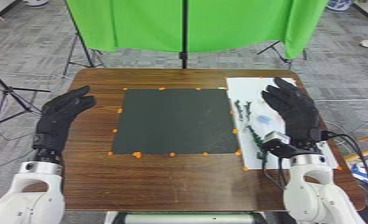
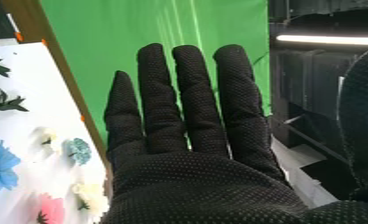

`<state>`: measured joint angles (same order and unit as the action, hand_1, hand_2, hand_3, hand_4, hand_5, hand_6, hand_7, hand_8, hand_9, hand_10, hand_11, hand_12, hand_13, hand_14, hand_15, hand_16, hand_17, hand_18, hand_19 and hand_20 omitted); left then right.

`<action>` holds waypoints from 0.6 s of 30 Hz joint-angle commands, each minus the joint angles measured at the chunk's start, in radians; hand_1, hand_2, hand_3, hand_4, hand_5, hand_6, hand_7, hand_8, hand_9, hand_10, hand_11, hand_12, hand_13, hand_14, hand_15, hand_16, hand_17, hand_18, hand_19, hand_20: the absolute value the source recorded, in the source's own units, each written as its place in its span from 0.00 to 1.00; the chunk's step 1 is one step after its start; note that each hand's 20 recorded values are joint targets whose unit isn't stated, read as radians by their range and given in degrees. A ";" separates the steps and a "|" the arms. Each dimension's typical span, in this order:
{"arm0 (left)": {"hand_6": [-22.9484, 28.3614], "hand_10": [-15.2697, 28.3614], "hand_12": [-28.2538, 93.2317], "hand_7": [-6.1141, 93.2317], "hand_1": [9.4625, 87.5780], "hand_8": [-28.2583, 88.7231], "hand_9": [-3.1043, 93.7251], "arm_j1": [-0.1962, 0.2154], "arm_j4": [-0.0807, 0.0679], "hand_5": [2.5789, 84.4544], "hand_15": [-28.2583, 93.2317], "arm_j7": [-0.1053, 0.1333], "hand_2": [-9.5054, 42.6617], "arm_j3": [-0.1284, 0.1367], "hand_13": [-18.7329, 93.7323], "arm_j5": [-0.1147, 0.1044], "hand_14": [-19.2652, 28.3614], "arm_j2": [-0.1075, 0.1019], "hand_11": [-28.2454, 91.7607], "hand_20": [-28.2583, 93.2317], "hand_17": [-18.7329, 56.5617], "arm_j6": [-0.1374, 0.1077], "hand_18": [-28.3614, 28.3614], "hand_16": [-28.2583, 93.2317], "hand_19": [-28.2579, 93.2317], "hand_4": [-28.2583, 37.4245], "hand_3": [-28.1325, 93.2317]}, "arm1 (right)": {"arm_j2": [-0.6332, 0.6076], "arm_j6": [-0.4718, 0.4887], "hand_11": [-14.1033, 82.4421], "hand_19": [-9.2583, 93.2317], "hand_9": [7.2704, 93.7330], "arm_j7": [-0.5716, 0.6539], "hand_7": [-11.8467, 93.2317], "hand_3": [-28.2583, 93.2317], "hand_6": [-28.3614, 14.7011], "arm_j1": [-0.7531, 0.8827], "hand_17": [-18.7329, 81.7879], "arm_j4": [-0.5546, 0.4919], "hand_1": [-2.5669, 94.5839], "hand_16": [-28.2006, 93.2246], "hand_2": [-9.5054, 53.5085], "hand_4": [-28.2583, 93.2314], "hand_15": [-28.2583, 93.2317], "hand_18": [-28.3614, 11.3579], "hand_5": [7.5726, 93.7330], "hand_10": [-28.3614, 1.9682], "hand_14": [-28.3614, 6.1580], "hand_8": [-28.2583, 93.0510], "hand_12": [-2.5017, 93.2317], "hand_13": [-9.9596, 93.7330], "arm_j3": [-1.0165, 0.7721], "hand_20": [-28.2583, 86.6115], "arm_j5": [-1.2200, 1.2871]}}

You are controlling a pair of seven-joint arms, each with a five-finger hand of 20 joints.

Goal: Arrange flowers

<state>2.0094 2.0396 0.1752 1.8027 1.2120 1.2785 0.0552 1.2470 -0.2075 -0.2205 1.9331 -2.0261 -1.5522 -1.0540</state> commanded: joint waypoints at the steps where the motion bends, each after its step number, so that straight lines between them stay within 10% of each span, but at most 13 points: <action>1: 0.56 0.69 0.31 0.17 0.33 0.19 0.55 0.002 -0.002 0.57 0.39 -0.009 0.13 0.000 0.53 0.008 0.80 -0.001 0.38 0.38 0.37 0.014 0.77 0.20 0.43 0.15 0.72 | -0.004 -0.003 0.23 0.25 0.53 -0.002 0.27 0.86 0.62 0.002 0.36 -0.006 0.23 0.40 0.00 0.09 0.35 0.29 0.52 0.45 0.40 0.15 0.20 0.52 0.005 0.49 -0.019; 11: 0.56 0.69 0.31 0.17 0.33 0.19 0.55 0.015 0.007 0.57 0.39 -0.014 0.13 0.011 0.53 0.009 0.80 0.006 0.38 0.37 0.37 0.017 0.77 0.20 0.43 0.16 0.72 | -0.021 -0.011 0.23 0.26 0.54 0.002 0.27 0.86 0.62 -0.007 0.36 -0.006 0.24 0.39 0.00 0.09 0.35 0.29 0.52 0.46 0.44 0.15 0.20 0.53 0.023 0.49 -0.030; 18: 0.56 0.69 0.31 0.17 0.33 0.19 0.54 0.019 0.024 0.57 0.39 -0.032 0.13 0.032 0.53 0.015 0.80 -0.008 0.38 0.37 0.36 0.032 0.77 0.20 0.43 0.15 0.72 | -0.153 -0.201 0.32 0.57 0.62 0.370 0.25 0.76 0.56 0.050 0.41 -0.138 0.19 0.45 0.00 0.01 0.47 0.19 0.56 0.40 0.37 0.16 0.25 0.67 0.040 0.62 -0.726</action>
<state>2.0143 2.0449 0.1649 1.8145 1.2185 1.2783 0.0736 1.2150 -0.2537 -0.1724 1.9320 -2.0428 -1.5241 -1.1419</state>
